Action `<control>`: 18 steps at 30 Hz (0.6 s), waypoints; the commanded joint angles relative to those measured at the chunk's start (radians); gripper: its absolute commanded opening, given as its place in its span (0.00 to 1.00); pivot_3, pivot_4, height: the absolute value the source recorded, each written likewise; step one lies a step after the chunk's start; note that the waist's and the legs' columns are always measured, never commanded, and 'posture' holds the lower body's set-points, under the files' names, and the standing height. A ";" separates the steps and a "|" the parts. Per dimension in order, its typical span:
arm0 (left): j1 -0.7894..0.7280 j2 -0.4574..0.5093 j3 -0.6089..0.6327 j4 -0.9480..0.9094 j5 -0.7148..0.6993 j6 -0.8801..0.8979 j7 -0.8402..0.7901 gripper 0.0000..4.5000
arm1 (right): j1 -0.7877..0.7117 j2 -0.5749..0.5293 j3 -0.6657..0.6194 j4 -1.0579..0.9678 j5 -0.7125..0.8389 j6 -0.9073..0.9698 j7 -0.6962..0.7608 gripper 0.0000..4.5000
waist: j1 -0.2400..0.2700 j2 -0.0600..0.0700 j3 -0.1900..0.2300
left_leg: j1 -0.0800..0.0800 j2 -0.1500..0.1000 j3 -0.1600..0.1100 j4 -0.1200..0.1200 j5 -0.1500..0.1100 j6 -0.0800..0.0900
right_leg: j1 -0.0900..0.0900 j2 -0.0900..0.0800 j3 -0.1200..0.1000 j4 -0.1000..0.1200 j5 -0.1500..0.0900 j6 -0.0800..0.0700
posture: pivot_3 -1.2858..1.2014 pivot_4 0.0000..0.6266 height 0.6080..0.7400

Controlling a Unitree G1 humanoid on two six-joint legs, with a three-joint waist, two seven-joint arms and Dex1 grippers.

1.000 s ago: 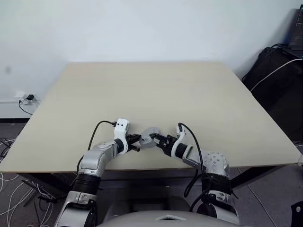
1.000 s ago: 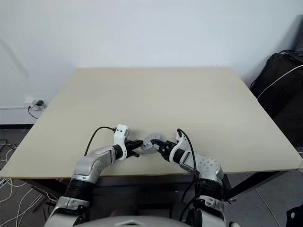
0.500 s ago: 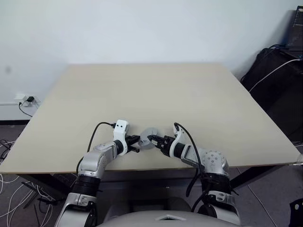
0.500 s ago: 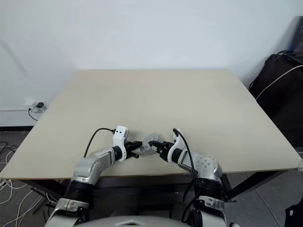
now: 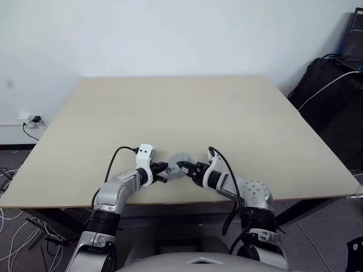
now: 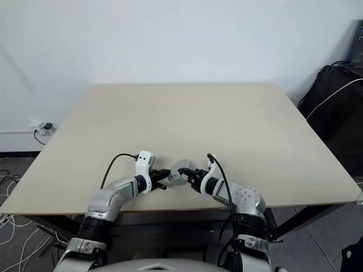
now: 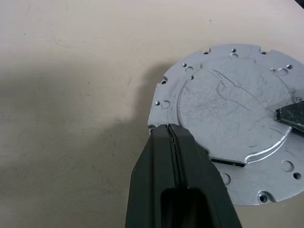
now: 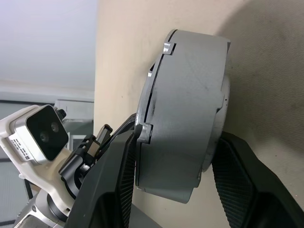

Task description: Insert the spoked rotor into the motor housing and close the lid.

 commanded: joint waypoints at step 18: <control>0.089 -0.135 0.205 -0.208 -0.075 -0.189 0.189 0.00 | 0.025 0.022 -0.050 -0.005 0.028 -0.034 -0.043 0.46 | -0.003 -0.003 0.007 | -0.009 0.001 -0.001 0.000 0.000 0.000 | -0.006 -0.002 -0.001 0.000 0.003 -0.004 | 0.52 0.00 1.00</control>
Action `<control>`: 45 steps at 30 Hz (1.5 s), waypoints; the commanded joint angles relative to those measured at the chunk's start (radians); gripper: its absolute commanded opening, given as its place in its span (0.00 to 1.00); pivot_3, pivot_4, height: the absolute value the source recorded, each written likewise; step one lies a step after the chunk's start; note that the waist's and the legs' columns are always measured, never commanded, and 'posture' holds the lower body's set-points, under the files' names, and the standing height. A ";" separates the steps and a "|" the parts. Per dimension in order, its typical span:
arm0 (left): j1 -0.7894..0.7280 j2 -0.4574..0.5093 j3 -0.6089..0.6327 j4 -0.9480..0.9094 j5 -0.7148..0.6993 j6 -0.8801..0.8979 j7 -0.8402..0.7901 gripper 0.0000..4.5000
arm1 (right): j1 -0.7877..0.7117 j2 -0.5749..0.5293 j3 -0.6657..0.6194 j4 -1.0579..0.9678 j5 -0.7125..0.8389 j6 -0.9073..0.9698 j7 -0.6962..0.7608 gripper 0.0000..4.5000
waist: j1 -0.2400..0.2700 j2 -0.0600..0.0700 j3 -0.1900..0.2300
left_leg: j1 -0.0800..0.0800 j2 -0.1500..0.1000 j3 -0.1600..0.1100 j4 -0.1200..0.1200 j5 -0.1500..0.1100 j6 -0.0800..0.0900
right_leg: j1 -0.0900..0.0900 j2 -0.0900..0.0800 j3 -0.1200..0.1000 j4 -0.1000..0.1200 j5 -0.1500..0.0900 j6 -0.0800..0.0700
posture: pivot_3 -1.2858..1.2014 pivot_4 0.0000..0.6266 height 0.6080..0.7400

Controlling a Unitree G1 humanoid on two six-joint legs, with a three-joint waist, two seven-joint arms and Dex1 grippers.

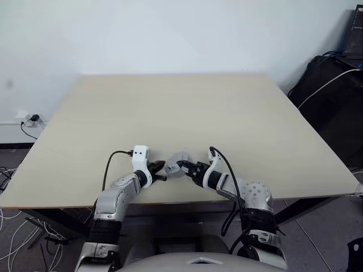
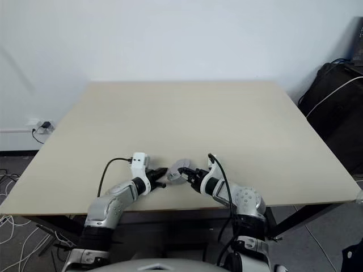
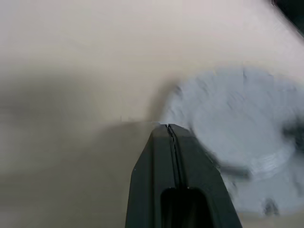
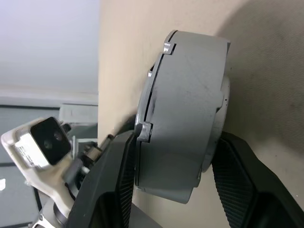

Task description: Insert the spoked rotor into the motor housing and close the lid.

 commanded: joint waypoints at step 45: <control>0.400 -0.223 0.018 -0.306 -0.899 -0.095 0.059 0.72 | -0.020 0.068 -0.069 -0.076 0.429 -0.053 0.012 0.43 | -0.013 0.003 0.013 | -0.011 -0.004 0.001 -0.001 -0.004 0.006 | -0.003 0.002 -0.002 -0.015 0.004 0.005 | 0.52 0.00 1.00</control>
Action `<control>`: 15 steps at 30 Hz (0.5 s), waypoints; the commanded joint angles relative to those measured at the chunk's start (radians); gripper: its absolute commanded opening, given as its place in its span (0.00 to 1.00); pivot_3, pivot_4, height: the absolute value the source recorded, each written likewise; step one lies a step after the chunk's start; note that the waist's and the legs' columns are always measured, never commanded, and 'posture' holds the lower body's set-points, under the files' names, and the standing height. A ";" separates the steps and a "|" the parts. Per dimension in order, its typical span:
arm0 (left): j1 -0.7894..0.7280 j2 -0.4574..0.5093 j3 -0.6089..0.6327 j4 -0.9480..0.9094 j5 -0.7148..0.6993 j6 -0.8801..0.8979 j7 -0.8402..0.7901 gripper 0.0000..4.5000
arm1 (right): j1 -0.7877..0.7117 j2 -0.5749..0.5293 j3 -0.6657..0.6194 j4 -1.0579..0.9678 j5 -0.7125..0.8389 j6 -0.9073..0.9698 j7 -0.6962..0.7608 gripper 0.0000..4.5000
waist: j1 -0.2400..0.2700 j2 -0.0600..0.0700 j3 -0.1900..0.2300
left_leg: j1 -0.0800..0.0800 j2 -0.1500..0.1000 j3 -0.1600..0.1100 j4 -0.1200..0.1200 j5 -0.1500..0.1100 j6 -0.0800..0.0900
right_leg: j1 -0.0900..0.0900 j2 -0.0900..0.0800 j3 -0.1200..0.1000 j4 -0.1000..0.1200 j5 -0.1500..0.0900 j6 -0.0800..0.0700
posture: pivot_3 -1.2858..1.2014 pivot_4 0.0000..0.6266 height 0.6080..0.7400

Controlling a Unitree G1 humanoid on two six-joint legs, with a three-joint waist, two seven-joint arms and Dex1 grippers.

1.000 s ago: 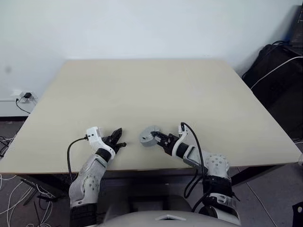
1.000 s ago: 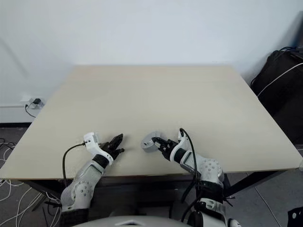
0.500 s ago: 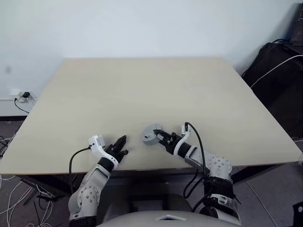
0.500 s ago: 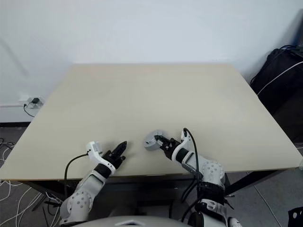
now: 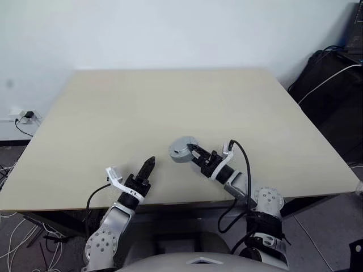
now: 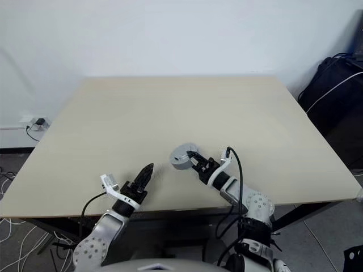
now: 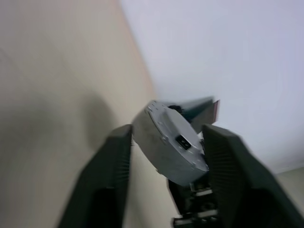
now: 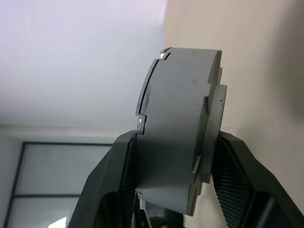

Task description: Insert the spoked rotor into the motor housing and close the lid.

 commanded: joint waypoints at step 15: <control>-0.001 -0.109 -0.088 0.016 -0.227 0.007 0.030 1.00 | -0.027 0.032 0.106 -0.064 0.155 0.021 0.006 0.43 | 0.000 0.000 0.000 | 0.001 -0.002 0.001 0.000 0.000 -0.001 | 0.000 0.001 0.001 0.000 0.001 0.001 | 0.52 0.00 1.00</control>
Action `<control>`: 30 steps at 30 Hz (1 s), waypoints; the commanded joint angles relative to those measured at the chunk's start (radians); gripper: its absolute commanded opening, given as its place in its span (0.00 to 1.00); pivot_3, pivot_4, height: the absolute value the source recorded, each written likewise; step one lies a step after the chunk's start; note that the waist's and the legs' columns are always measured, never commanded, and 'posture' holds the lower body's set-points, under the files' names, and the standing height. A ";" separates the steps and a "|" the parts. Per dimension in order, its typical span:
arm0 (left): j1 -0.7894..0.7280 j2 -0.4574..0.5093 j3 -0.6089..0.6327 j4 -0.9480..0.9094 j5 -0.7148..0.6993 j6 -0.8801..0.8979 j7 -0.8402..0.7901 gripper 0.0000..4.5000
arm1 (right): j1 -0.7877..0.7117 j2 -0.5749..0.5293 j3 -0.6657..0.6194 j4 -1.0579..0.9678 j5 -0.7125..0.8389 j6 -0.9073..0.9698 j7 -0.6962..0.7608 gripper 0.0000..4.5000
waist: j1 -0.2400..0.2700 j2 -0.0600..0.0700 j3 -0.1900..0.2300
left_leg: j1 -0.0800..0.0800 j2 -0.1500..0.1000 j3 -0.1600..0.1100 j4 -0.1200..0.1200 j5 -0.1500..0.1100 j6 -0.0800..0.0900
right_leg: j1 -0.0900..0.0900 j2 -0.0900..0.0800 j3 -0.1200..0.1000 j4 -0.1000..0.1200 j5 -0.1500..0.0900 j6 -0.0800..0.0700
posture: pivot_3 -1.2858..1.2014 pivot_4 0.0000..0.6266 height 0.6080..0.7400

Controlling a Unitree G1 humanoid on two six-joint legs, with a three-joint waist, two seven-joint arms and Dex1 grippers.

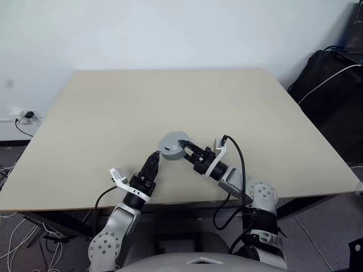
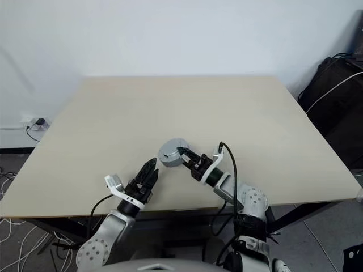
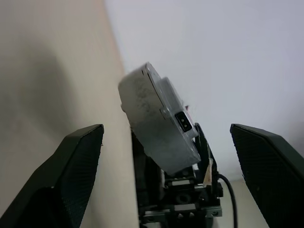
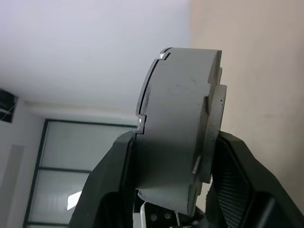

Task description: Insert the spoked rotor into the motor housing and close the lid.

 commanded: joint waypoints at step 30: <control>-0.021 -0.111 -0.043 0.064 -0.122 0.013 0.011 1.00 | 0.070 -0.048 0.128 -0.094 0.239 0.063 -0.060 0.43 | 0.000 0.000 -0.001 | 0.001 0.000 0.000 0.002 0.000 0.000 | 0.001 0.001 0.001 0.000 0.001 0.000 | 0.52 0.00 1.00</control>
